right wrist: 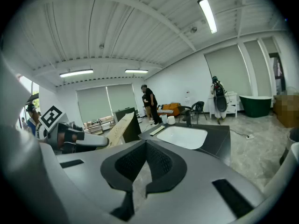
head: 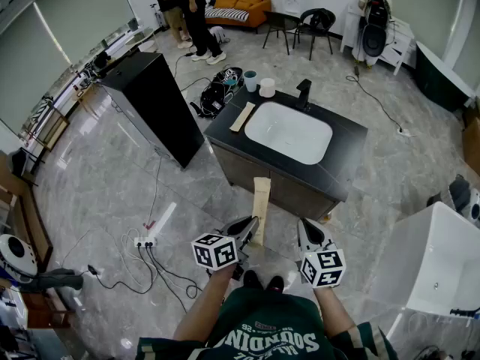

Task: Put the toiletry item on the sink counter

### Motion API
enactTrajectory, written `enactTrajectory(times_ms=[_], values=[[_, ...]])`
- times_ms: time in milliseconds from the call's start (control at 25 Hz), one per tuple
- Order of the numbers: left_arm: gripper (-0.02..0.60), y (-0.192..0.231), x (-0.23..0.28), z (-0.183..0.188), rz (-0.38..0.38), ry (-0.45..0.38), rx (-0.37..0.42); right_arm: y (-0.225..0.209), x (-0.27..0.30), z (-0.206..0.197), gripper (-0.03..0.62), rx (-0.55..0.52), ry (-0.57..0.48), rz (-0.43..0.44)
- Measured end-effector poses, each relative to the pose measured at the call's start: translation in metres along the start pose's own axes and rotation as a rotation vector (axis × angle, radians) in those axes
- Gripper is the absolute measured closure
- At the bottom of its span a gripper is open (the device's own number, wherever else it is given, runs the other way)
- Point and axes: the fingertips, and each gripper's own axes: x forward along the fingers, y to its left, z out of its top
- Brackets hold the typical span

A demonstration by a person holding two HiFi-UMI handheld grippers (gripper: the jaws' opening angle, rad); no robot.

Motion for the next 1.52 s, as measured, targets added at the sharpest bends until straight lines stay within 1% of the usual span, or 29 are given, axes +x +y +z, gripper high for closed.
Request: enactTrajectory(times_ms=[680,1040,1320,1520], values=[[0.545,0.003,0.003,-0.008,0.014,-0.004,-0.016,-0.003,0.006,-0.004,0.551,-0.002,0.002,0.014],[0.545,0.003,0.008,-0.009,0.019,0.0,-0.018,-0.009,0.007,-0.003,0.551,0.023,-0.004,0.015],[0.545,0.005,0.009,-0.005,0.036,-0.013,-0.022,-0.009,0.012,-0.004,0.551,0.031,0.005,0.046],[0.545,0.014,0.004,0.006,0.051,-0.029,-0.023,-0.001,0.024,-0.002,0.551,0.032,0.014,0.066]])
